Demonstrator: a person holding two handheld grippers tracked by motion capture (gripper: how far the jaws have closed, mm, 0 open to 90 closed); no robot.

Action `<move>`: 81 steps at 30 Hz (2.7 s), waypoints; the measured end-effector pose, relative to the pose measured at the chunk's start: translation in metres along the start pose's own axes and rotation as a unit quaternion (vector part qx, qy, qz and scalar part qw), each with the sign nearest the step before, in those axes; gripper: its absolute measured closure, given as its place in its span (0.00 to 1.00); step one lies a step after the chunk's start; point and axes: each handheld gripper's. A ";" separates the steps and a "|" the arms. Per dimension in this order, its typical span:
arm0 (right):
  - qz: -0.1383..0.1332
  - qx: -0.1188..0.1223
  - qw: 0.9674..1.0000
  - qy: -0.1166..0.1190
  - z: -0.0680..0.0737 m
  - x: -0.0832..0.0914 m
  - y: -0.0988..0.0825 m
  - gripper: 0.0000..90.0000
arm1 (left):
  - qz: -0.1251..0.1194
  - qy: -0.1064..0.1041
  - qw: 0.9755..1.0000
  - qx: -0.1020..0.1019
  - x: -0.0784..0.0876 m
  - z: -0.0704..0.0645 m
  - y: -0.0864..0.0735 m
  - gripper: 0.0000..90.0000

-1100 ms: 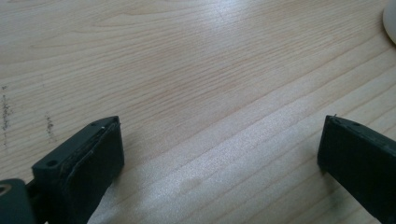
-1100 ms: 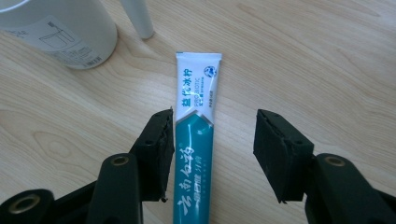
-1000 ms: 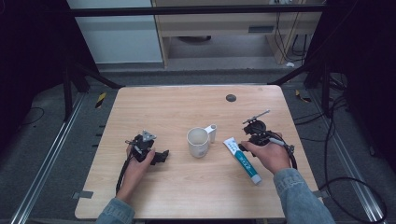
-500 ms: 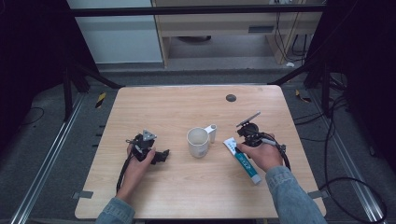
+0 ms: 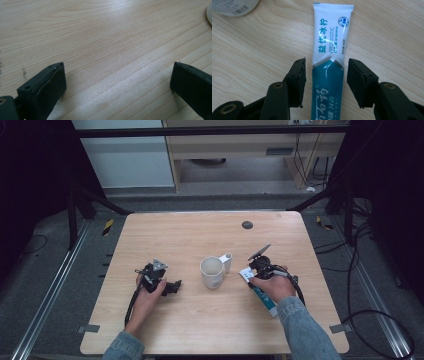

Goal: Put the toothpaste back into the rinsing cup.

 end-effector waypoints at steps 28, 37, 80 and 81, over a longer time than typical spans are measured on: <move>0.017 -0.002 1.000 0.007 -0.007 -0.016 0.003 0.55 | 0.000 0.000 1.000 0.000 0.000 0.000 0.000 0.00; 0.024 0.001 1.000 0.008 -0.006 -0.019 0.004 0.58 | 0.000 0.000 1.000 0.000 0.000 0.000 0.000 0.00; 0.027 0.008 1.000 0.015 -0.007 -0.014 0.004 0.80 | 0.000 -0.001 1.000 -0.001 0.000 0.000 0.000 0.00; 0.027 0.008 1.000 0.015 -0.007 -0.014 0.004 0.80 | 0.000 -0.001 1.000 -0.001 0.000 0.000 0.000 0.00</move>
Point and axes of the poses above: each handheld gripper's, and its own axes: x roughly backward along the jaws, y roughly out of its top, z roughly to its left, and after that the axes turned 7 degrees about x, right-handed
